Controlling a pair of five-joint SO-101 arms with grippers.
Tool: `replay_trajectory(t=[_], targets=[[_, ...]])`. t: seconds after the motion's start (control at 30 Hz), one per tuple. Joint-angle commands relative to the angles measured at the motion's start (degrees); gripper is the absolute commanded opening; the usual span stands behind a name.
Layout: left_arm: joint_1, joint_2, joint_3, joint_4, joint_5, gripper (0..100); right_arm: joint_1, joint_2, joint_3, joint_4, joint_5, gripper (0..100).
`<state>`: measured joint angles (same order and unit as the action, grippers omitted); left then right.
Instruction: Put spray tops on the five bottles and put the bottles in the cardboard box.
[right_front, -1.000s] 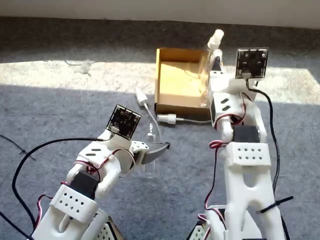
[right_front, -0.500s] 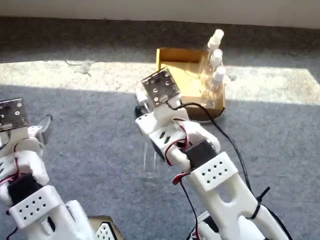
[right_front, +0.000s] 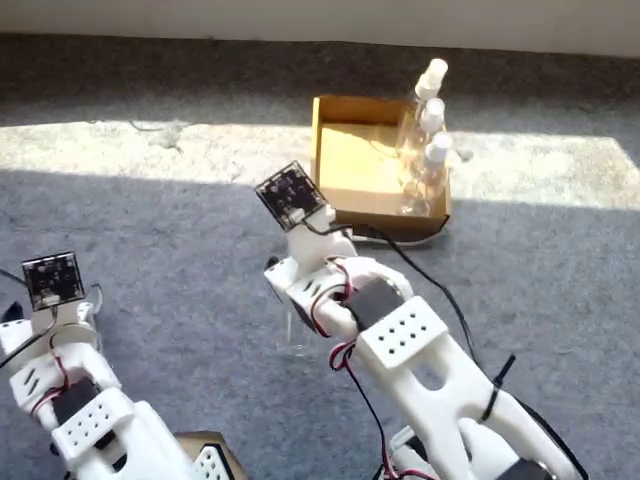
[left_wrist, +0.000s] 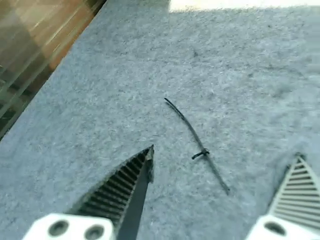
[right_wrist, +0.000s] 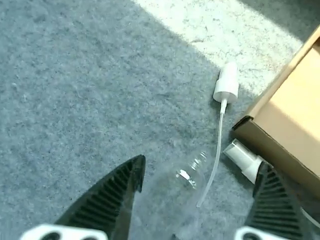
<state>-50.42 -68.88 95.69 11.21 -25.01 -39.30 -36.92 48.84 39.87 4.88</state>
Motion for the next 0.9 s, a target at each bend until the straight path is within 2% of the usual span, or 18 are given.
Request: replay_trajectory(t=[0.0,0.2,0.3,0.4,0.57,0.73,0.87], targets=[[10.07,-0.66,1.36,1.76,6.86,37,3.56,-11.38,6.73,2.42,0.53,29.6],[24.92,-0.66,1.45,8.97,11.25,37,14.46,-32.92,23.78,7.34,0.7,29.6],[28.26,-0.66,1.45,11.52,11.34,37,21.32,-43.56,31.08,12.7,0.79,29.6],[29.67,-0.66,1.45,14.68,11.34,37,27.65,-54.55,36.53,16.75,0.79,29.6],[29.58,-0.66,1.45,16.7,11.25,37,34.95,-69.05,40.92,16.75,0.79,29.6],[29.58,-0.66,1.45,16.7,11.25,37,40.57,-65.45,41.98,13.76,0.79,29.6],[29.58,-0.66,1.45,16.7,11.25,37,46.11,-64.92,52.62,16.13,0.44,29.6]])
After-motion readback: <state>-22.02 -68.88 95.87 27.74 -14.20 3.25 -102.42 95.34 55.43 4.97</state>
